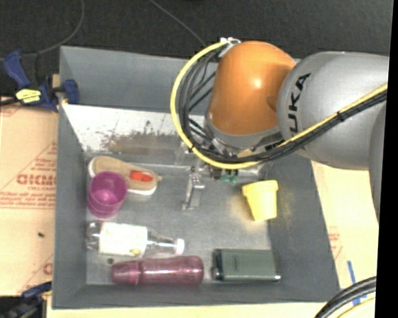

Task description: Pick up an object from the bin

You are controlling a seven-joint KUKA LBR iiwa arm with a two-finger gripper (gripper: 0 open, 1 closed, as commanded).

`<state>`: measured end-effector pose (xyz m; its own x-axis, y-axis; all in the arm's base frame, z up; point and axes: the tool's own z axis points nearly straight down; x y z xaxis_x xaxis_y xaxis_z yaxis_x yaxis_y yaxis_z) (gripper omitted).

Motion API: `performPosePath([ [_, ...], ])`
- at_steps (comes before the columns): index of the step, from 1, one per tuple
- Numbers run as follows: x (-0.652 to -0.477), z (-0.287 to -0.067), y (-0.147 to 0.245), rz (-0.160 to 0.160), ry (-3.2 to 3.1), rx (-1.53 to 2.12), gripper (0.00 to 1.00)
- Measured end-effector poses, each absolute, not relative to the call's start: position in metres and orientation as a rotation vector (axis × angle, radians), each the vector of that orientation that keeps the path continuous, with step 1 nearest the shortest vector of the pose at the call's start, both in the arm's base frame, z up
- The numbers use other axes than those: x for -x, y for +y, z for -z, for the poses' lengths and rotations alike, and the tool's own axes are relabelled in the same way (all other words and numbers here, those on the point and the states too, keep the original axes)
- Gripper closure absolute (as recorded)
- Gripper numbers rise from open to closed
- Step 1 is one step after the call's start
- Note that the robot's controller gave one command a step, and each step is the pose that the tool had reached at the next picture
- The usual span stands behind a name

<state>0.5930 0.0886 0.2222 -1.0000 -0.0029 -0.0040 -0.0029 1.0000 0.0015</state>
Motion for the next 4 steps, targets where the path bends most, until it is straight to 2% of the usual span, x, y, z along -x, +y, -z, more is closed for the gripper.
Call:
performPosePath([
  [1, -0.604, -0.149, 0.146, -0.005, 3.143, -0.041, 0.0],
  [2, -0.585, -0.143, 0.077, 0.001, 3.133, 0.143, 0.0],
  [3, -0.583, -0.228, 0.103, -0.002, 3.134, 0.164, 0.0],
  [4, -0.594, -0.215, 0.112, 0.0, 3.115, 0.297, 0.0],
])
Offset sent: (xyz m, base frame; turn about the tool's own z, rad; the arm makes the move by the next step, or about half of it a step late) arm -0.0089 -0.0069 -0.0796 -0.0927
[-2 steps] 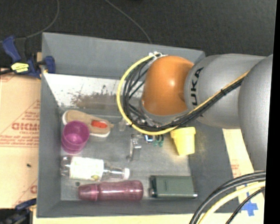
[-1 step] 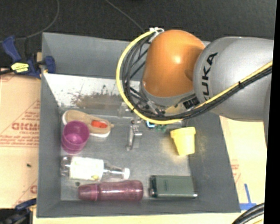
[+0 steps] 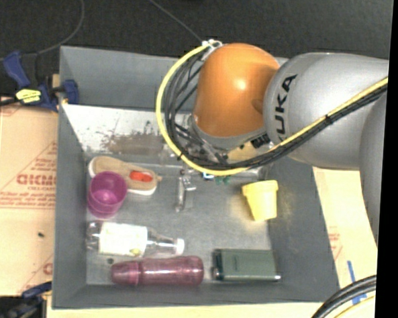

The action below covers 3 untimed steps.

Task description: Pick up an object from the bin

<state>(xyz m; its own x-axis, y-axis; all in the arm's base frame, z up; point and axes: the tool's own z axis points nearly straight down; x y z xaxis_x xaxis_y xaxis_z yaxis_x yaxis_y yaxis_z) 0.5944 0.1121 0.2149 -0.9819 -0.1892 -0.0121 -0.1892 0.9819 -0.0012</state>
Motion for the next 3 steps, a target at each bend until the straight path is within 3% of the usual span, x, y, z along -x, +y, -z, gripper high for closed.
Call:
performPosePath([
  [1, -0.645, -0.153, 0.141, -0.005, 3.123, 0.235, 0.0],
  [2, -0.641, -0.161, 0.12, 0.002, 3.109, 0.326, 0.0],
  [3, -0.627, -0.079, 0.108, -0.008, 3.103, 0.336, 0.0],
])
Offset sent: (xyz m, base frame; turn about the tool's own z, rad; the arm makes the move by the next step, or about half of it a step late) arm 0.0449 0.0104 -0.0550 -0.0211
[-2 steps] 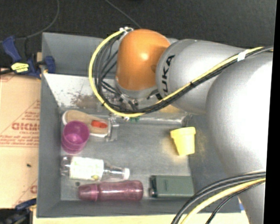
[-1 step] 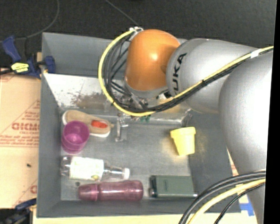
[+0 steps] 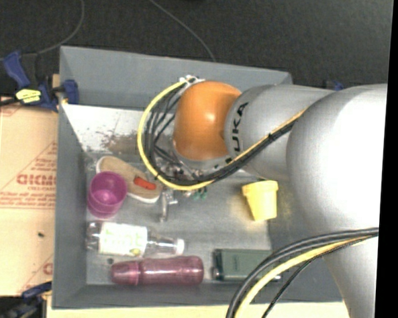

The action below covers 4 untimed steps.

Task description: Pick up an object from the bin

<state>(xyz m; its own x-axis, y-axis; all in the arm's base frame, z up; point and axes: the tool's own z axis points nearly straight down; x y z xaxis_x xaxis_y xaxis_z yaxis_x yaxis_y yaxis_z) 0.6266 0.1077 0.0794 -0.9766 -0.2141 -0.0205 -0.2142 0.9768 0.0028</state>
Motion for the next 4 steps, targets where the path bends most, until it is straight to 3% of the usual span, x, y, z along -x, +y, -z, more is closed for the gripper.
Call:
performPosePath([
  [1, -0.601, -0.075, 0.074, -0.004, 3.101, 0.256, 1.0],
  [2, -0.601, -0.075, 0.074, -0.004, 3.102, 0.254, 1.0],
  [3, -0.591, -0.09, 0.077, -0.004, 3.1, 0.267, 1.0],
  [4, -0.588, -0.081, 0.076, -0.003, 3.096, 0.29, 1.0],
])
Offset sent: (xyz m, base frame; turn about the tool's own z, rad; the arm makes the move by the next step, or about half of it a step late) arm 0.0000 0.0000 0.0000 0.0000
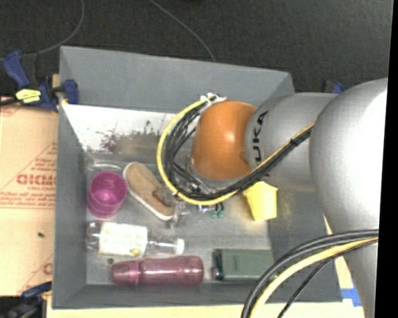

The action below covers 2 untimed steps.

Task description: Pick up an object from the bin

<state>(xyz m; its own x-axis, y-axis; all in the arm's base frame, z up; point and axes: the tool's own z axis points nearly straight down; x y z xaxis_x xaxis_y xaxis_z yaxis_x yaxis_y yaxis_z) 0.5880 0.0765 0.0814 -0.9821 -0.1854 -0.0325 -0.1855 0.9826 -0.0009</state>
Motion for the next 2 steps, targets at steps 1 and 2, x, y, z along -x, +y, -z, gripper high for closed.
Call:
performPosePath([
  [1, -0.58, -0.096, 0.079, -0.001, 3.088, 0.359, 1.0],
  [2, -0.576, -0.109, 0.075, 0.0, 3.084, 0.384, 1.0],
])
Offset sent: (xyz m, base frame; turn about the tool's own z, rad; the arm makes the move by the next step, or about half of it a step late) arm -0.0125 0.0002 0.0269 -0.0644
